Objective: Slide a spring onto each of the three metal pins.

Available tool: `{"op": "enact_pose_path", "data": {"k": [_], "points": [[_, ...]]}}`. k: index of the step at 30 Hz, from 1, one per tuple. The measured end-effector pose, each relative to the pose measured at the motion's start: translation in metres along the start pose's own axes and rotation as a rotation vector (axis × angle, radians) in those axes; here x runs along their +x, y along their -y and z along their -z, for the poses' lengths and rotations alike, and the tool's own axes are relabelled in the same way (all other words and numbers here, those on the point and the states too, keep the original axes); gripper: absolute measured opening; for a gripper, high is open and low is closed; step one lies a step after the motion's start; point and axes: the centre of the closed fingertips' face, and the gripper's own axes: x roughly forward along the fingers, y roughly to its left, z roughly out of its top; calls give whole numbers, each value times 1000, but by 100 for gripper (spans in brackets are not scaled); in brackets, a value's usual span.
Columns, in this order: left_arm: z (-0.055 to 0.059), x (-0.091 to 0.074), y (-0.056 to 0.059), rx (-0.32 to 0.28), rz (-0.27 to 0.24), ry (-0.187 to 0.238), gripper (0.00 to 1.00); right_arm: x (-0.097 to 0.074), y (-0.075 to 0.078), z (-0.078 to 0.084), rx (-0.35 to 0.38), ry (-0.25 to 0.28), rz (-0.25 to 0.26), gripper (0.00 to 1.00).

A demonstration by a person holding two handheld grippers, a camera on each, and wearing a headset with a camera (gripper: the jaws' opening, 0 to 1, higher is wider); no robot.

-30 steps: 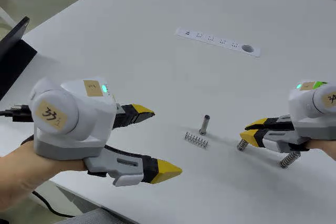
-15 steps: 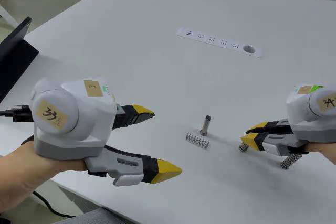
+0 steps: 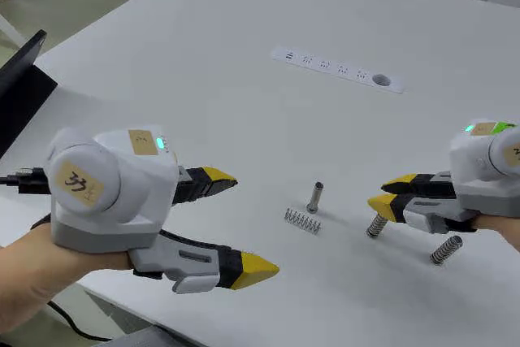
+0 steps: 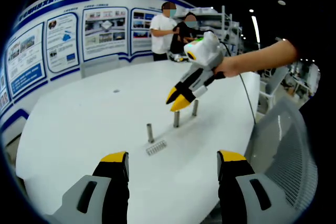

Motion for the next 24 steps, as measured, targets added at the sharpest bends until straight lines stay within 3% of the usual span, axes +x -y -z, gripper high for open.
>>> {"op": "enact_pose_path", "data": {"k": [3,6,9,15,24], "points": [[0,1,1,1,3,-2,70,7,-22,-9,-31,7,-53,18],[1,0,0,1,4,-1,70,19,-41,-5,-75,-18,-94,19],[1,-2,-1,-1,1,1,70,33,-50,3,-109,-49,-121,19],[6,-7,-4,-11,-8,-1,69,51,-57,19,-158,-114,-121,19],[15,-11,-6,-25,-10,-8,69,78,-53,33,-132,-178,-96,19]]}}
